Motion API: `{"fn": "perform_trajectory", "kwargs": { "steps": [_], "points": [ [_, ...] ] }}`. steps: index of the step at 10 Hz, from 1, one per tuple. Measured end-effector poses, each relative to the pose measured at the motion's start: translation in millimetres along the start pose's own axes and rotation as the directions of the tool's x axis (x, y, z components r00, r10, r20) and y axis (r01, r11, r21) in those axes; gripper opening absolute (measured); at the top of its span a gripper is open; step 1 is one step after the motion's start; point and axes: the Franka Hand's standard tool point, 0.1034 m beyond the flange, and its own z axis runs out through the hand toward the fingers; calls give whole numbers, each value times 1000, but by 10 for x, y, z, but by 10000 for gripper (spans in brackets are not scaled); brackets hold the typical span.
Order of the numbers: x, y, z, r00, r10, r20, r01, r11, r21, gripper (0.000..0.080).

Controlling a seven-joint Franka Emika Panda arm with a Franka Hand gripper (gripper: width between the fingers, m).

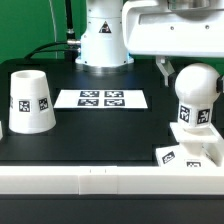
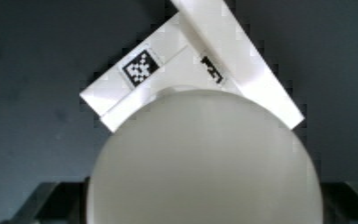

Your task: Assemble lamp

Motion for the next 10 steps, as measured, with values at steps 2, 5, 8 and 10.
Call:
{"fn": "perform_trajectory", "kwargs": {
  "steps": [2, 5, 8, 10],
  "points": [
    [-30, -13, 3, 983, 181, 18, -181, 983, 10, 577],
    [-51, -37, 14, 912, 407, 47, -409, 912, 23, 577],
    [-28, -15, 19, 838, 541, 71, -543, 840, 19, 577],
    [-37, -21, 22, 850, 523, 70, -525, 851, 21, 633]
  ]
}}
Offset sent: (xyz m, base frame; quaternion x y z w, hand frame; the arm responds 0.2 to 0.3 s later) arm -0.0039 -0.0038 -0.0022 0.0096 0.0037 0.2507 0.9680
